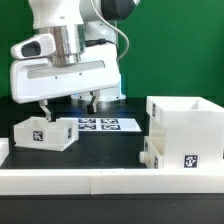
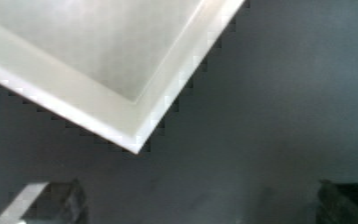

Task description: Assemble drawer

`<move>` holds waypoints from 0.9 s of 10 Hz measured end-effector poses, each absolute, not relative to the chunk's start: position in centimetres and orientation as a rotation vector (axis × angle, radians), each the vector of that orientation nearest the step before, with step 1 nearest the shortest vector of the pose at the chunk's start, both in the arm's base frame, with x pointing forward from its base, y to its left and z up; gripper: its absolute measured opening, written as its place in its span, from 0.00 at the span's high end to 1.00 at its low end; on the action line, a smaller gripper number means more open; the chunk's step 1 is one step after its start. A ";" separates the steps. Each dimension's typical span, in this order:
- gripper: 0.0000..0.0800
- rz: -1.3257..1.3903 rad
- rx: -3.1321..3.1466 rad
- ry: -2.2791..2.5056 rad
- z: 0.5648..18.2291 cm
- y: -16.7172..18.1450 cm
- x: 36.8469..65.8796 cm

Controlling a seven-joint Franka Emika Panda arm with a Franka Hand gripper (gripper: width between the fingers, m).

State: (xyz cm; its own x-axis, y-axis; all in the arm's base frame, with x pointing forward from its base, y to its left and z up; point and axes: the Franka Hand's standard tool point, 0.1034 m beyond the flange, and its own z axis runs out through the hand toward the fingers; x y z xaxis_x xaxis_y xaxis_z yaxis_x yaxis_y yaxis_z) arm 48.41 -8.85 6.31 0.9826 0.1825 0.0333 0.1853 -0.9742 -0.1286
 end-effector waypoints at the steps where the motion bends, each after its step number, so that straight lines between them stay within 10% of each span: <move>1: 0.19 -0.010 -3.006 -0.110 5.9 -9.0 47.6; 9: 0.19 0.026 -2.971 0.406 4.2 -8.7 45.9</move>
Offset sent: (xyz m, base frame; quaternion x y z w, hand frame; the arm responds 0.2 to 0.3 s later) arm -0.0232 -0.0186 -0.0138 -0.0496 -0.0018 0.1691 0.9843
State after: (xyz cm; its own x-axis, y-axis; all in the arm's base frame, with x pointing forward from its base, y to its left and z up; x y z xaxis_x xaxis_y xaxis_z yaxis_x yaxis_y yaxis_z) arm 45.89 -8.66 4.24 0.9634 -0.2655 -0.0362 -0.2679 -0.9534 -0.1389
